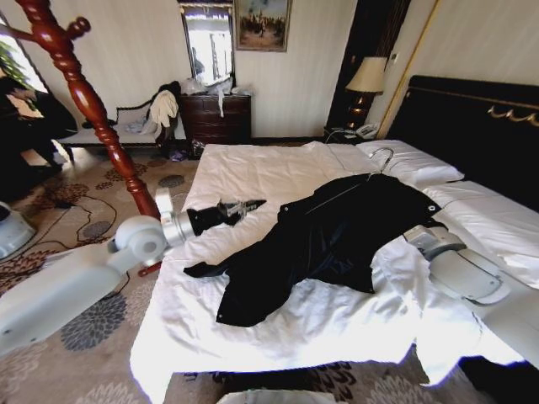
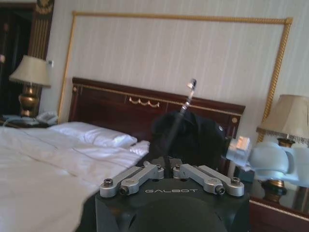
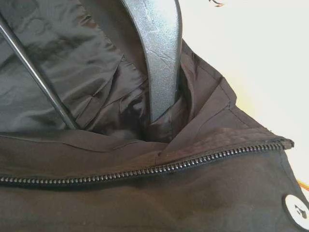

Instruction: Pick up the clothes from the bed and hang them on the clothes hanger.

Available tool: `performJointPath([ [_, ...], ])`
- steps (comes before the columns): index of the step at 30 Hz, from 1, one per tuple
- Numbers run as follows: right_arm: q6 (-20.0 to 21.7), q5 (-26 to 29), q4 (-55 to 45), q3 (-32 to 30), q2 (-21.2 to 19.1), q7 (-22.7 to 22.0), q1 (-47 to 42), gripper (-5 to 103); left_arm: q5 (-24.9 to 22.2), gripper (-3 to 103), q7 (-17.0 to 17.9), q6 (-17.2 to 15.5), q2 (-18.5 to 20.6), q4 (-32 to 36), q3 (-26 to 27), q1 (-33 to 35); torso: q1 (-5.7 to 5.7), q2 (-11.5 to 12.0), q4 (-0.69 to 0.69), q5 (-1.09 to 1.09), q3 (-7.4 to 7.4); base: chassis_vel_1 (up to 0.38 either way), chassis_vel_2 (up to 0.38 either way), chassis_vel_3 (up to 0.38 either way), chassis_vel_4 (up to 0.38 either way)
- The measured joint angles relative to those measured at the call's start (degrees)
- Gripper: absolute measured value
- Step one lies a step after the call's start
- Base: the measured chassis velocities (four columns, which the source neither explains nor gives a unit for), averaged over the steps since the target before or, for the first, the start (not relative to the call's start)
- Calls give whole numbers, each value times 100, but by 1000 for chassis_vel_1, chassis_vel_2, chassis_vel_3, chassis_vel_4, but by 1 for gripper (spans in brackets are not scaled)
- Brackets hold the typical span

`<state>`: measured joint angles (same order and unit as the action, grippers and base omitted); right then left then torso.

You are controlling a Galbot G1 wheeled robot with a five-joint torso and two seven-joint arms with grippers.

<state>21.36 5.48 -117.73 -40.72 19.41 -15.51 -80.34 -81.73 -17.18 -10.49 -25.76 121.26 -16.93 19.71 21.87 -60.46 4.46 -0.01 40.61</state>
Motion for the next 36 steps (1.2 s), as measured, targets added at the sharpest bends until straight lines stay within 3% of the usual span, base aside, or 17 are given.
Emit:
performJointPath([
  [2,3,5,-45,-3,14,3,-28,18,44,17,269,-19,-75,163,-138,-8,0,0,3,2,0,0,0,0,0],
  [4,7,11,-119,-51,23,5,-81,18,82,23,596,-28,-232,243,-252,-55,0,0,1,1,0,0,0,0,0],
  [5,7,11,-119,-51,23,5,-81,18,82,23,596,-28,-232,243,-252,-55,0,0,1,1,0,0,0,0,0],
  [8,7,21,-202,-118,26,5,-150,18,183,38,949,-48,-441,146,-422,-150,1,0,3,1,0,0,0,0,0],
  [14,8,21,-222,-136,40,7,-165,18,260,55,988,-49,-420,105,-382,-70,2,0,0,0,0,0,0,0,0],
  [21,9,19,-285,-116,48,13,-119,18,385,88,878,-9,-438,-28,-360,16,1,0,0,1,0,0,0,0,0],
  [23,9,21,-306,-120,40,14,-116,18,401,88,871,2,-509,-104,-397,-6,1,0,1,0,0,0,0,0,0],
  [26,15,26,-367,-147,12,14,-129,18,422,99,780,24,-751,-373,-538,-132,2,1,1,0,1,0,0,0,0],
  [36,30,44,-406,-197,-39,11,-152,18,277,100,671,34,-1132,-537,-762,-347,1,0,1,1,1,0,0,0,0],
])
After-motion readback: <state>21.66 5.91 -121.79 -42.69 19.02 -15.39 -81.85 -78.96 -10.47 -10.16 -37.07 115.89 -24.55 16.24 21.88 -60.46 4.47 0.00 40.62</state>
